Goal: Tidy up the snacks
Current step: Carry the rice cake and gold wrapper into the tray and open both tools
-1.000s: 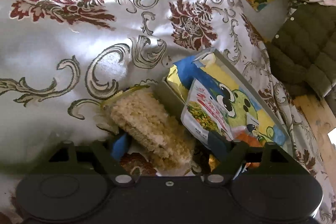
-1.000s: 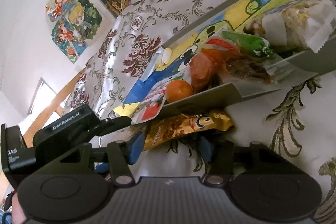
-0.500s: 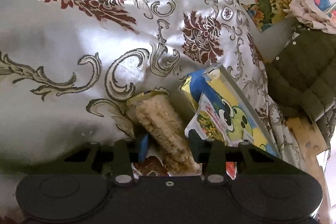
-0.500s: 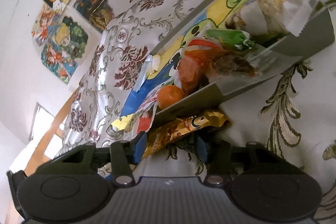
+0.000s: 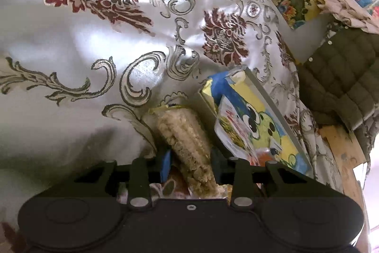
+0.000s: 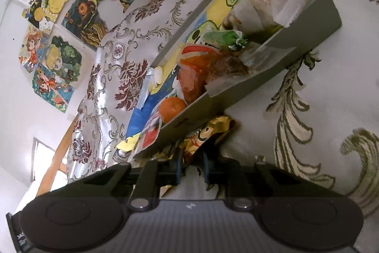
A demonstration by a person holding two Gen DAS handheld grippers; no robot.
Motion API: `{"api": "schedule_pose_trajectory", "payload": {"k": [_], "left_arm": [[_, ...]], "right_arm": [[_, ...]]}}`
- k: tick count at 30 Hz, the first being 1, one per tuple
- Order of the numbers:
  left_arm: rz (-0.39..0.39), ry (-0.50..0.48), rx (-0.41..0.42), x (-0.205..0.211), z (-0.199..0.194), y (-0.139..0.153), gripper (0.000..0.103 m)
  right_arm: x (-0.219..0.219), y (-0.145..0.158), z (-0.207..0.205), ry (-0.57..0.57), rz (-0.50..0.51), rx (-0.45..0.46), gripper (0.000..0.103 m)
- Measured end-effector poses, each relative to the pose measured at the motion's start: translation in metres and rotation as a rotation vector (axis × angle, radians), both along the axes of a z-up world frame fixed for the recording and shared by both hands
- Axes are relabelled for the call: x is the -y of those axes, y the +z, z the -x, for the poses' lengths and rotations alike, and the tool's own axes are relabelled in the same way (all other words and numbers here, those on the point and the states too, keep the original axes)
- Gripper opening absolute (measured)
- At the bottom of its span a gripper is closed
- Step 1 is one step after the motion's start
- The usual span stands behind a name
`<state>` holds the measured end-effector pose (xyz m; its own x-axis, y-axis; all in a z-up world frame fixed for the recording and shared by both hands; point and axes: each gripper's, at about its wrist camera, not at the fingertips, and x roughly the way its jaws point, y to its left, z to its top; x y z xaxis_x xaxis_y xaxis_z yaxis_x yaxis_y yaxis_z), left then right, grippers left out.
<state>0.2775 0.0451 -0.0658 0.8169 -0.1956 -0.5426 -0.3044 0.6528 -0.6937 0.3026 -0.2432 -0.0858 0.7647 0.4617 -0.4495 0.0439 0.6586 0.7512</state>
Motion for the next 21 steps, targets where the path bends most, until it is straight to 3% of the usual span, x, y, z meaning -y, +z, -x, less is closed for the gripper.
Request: {"api": "schedule_pose_trajectory", "payload": {"k": [11, 21], "left_arm": [[-0.018, -0.017, 0.013, 0.004, 0.044, 0.032, 0.036], [-0.051, -0.064, 0.103, 0.026, 0.033, 0.075, 0.036]], "right_arm": [[0.004, 0.022, 0.041, -0.013, 0.052, 0.005, 0.018], [0.013, 0.064, 0.051, -0.041, 0.109, 0.166, 0.018]]}}
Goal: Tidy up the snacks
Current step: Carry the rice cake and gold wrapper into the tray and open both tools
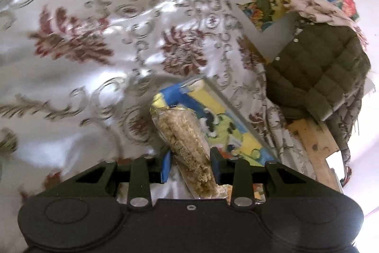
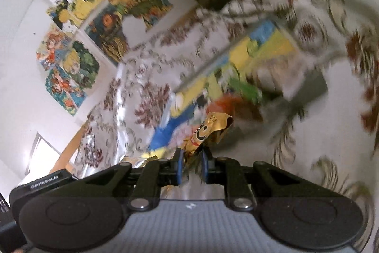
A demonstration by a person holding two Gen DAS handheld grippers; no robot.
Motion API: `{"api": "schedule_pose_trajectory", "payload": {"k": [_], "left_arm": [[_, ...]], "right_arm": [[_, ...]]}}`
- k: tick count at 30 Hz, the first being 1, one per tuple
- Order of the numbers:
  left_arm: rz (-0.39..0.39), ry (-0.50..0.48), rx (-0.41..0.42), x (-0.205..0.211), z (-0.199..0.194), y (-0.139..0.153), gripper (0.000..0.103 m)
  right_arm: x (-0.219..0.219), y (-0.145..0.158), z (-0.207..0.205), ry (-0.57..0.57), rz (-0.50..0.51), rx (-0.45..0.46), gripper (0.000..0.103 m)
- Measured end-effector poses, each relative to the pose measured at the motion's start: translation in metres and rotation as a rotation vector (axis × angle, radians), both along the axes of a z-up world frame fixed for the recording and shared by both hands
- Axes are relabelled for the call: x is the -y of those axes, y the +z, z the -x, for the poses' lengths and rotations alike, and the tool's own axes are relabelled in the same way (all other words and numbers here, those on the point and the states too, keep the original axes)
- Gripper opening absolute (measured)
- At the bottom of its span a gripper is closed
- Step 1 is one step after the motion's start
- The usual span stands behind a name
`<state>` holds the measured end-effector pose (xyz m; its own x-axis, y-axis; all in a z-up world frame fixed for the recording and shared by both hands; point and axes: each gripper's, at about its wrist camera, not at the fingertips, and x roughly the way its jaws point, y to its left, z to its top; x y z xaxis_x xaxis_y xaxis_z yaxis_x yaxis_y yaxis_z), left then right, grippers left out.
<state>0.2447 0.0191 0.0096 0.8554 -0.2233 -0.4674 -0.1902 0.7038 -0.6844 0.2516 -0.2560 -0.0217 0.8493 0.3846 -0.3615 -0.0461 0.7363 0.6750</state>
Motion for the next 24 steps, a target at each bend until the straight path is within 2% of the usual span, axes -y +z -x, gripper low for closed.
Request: {"api": "schedule_pose_trajectory", "payload": {"k": [4, 9, 17, 24], "left_arm": [[-0.028, -0.043, 0.027, 0.02, -0.028, 0.009, 0.036], [-0.002, -0.076, 0.02, 0.045, -0.068, 0.005, 0.036], [-0.062, -0.092, -0.033, 0.068, -0.116, -0.004, 0.036], [-0.14, -0.11, -0.071, 0.075, -0.127, -0.008, 0.038]], "right_arm": [[0.016, 0.011, -0.015, -0.044, 0.043, 0.052, 0.018], [0.036, 0.017, -0.036, -0.081, 0.08, 0.1, 0.018], [0.019, 0.019, -0.07, -0.043, 0.263, 0.159, 0.018], [0.01, 0.012, -0.07, -0.035, 0.319, 0.146, 0.018]]}}
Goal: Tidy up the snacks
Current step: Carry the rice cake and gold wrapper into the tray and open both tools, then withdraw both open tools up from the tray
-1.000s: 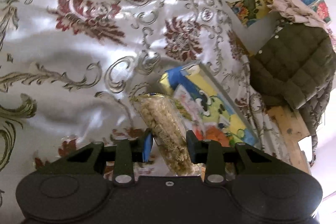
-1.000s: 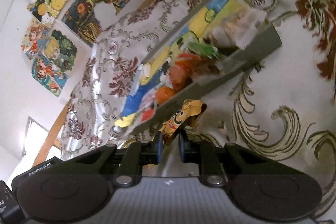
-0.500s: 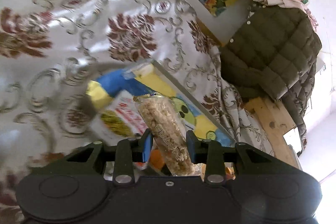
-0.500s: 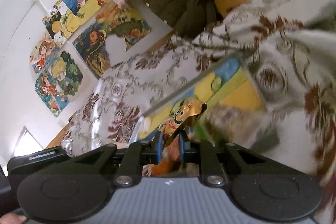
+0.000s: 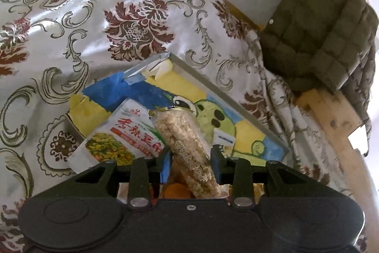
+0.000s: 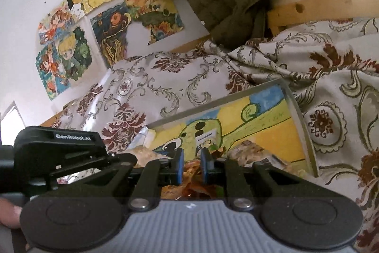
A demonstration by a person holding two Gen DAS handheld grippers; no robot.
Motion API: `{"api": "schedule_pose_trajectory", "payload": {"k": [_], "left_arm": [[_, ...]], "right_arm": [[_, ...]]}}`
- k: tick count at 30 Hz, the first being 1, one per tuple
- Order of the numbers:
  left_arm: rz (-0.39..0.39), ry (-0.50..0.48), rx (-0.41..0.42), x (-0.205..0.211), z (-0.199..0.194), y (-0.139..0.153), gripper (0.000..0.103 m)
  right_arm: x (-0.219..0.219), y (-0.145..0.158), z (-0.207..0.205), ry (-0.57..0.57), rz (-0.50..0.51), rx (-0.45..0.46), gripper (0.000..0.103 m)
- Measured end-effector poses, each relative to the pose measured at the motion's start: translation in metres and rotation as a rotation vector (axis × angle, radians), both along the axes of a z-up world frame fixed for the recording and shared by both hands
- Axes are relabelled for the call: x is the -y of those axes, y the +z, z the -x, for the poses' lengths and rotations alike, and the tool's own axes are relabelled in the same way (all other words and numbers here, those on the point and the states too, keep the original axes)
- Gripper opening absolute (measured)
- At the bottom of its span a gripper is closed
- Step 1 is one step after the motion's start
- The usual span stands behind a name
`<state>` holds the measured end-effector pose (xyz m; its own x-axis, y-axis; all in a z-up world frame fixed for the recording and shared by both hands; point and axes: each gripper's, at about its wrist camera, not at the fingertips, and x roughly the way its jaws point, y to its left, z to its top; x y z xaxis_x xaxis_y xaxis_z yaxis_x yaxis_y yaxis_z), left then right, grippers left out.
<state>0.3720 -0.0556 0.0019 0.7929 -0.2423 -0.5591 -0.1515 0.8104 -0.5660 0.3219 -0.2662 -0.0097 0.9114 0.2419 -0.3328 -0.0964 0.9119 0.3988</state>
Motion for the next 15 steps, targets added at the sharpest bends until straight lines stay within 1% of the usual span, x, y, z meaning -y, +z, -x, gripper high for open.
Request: {"api": "schedule_pose_trajectory", "payload": {"k": [3, 5, 6, 7, 10, 12, 14, 15], "left_arm": [[0.006, 0.002, -0.019, 0.0, 0.0, -0.001, 0.04], [0.012, -0.009, -0.036, 0.0, 0.001, -0.001, 0.051], [0.006, -0.012, -0.041, 0.001, 0.002, -0.001, 0.053], [-0.004, -0.017, -0.043, 0.002, 0.003, 0.0, 0.06], [-0.025, -0.016, -0.026, 0.004, 0.009, 0.006, 0.075], [-0.035, -0.021, -0.004, 0.005, 0.013, 0.013, 0.079], [-0.05, -0.028, 0.004, 0.007, 0.016, 0.02, 0.087], [-0.055, -0.028, 0.008, 0.007, 0.018, 0.023, 0.087]], "right_arm": [[0.002, 0.002, 0.003, -0.004, -0.002, -0.002, 0.021], [0.004, 0.004, 0.003, -0.008, 0.003, -0.003, 0.021], [0.005, 0.005, 0.004, -0.01, 0.006, -0.003, 0.022], [0.005, 0.006, 0.004, -0.01, 0.007, -0.004, 0.022], [0.006, 0.008, 0.005, -0.015, 0.007, -0.02, 0.026], [0.008, 0.012, 0.007, -0.02, 0.015, -0.021, 0.031], [0.01, 0.018, 0.011, -0.028, 0.023, -0.016, 0.035], [0.012, 0.022, 0.013, -0.032, 0.025, -0.013, 0.038]]}}
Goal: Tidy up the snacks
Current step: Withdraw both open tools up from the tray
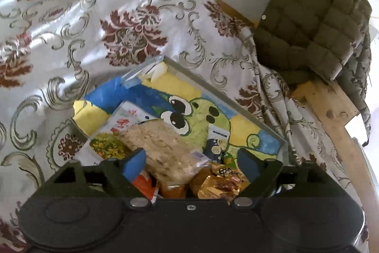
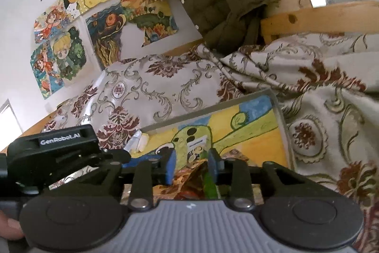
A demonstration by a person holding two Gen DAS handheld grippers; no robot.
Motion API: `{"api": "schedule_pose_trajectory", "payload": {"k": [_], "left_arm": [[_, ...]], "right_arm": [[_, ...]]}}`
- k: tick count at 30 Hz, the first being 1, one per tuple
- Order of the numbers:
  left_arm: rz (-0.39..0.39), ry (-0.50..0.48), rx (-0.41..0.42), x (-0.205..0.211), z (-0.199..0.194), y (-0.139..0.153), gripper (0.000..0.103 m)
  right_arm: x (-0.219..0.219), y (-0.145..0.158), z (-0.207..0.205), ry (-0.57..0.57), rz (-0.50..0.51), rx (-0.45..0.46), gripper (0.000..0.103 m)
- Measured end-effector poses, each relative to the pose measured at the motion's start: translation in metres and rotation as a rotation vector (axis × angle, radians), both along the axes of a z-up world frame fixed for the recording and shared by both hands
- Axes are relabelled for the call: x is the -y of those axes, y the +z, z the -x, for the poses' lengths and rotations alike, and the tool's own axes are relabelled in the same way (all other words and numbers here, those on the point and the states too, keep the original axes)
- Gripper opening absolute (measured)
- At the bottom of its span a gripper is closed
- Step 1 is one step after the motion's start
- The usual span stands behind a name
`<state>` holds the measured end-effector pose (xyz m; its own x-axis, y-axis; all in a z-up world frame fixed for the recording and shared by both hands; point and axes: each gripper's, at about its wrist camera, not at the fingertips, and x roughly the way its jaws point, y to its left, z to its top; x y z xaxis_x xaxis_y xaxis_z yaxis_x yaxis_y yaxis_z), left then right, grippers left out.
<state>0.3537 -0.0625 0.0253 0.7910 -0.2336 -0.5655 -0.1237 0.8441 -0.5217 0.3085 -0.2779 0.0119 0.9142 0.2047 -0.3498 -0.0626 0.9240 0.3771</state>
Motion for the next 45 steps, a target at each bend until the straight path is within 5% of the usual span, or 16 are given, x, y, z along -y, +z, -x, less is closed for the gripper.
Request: {"api": "schedule_pose_trajectory", "payload": {"k": [6, 18, 30, 45], "left_arm": [[-0.031, 0.028, 0.032, -0.004, 0.021, 0.019, 0.102], [-0.177, 0.061, 0.129, -0.015, 0.105, 0.047, 0.102], [-0.303, 0.19, 0.21, -0.017, 0.21, 0.047, 0.102], [-0.465, 0.179, 0.216, -0.006, 0.279, 0.042, 0.102]], "right_arm": [[0.009, 0.021, 0.017, -0.039, 0.014, 0.016, 0.059], [0.011, 0.062, 0.077, -0.097, 0.071, 0.068, 0.097], [0.013, 0.064, 0.154, -0.111, 0.137, 0.075, 0.103], [0.016, 0.05, 0.218, -0.125, 0.146, 0.062, 0.103]]}}
